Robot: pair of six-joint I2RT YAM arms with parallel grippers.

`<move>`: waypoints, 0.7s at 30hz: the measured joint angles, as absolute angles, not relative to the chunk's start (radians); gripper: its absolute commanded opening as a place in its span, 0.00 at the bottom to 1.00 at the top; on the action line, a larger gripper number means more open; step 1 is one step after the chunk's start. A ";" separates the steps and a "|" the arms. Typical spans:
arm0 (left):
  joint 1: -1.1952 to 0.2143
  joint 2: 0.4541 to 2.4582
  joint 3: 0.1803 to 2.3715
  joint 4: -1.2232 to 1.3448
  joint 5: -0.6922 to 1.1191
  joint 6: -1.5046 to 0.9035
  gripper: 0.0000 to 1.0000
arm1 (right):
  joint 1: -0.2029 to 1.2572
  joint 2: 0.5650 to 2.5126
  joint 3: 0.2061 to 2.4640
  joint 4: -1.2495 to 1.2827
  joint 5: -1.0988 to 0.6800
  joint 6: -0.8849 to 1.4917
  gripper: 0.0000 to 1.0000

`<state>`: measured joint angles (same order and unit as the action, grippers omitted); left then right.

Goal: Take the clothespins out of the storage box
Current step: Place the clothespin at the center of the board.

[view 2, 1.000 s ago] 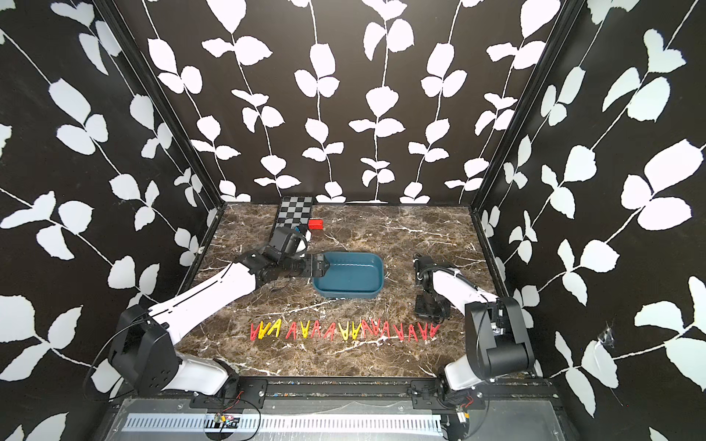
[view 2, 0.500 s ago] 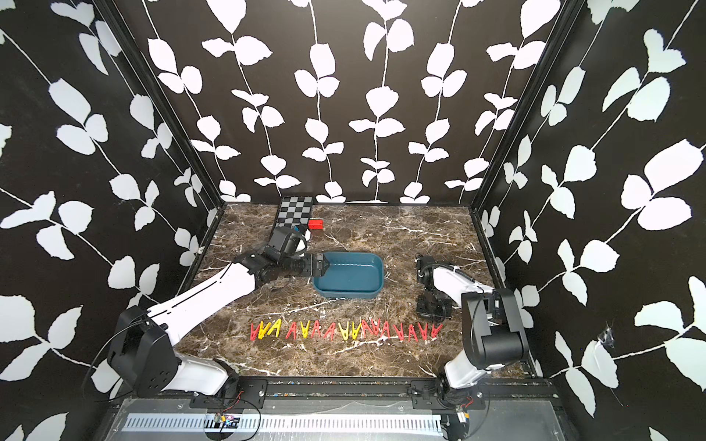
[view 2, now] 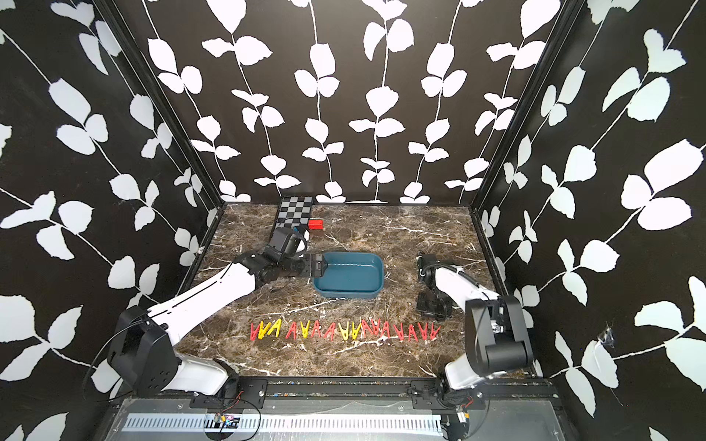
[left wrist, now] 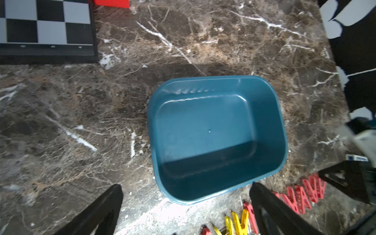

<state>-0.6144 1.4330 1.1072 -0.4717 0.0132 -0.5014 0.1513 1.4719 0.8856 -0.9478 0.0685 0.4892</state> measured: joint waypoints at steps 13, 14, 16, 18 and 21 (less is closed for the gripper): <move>-0.601 1.563 1.166 -0.574 -0.047 -0.470 0.88 | 0.268 1.216 0.944 -0.743 -0.063 0.555 0.88; -0.600 1.571 1.177 -0.579 -0.050 -0.466 0.86 | 0.281 1.214 0.944 -0.721 -0.072 0.564 0.99; -0.599 1.589 1.197 -0.588 -0.055 -0.458 0.83 | 0.310 1.213 0.945 -0.677 -0.086 0.575 0.99; -0.599 1.612 1.219 -0.596 -0.060 -0.450 0.80 | 0.334 1.214 0.945 -0.630 -0.097 0.589 0.99; -0.599 1.650 1.242 -0.603 -0.063 -0.440 0.76 | 0.365 1.221 0.953 -0.564 -0.109 0.614 0.99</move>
<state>-0.5987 1.6505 1.2423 -0.6033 -0.0631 -0.4400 0.3649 1.2213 0.9527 -0.5644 -0.1089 0.6140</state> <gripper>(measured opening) 0.780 0.993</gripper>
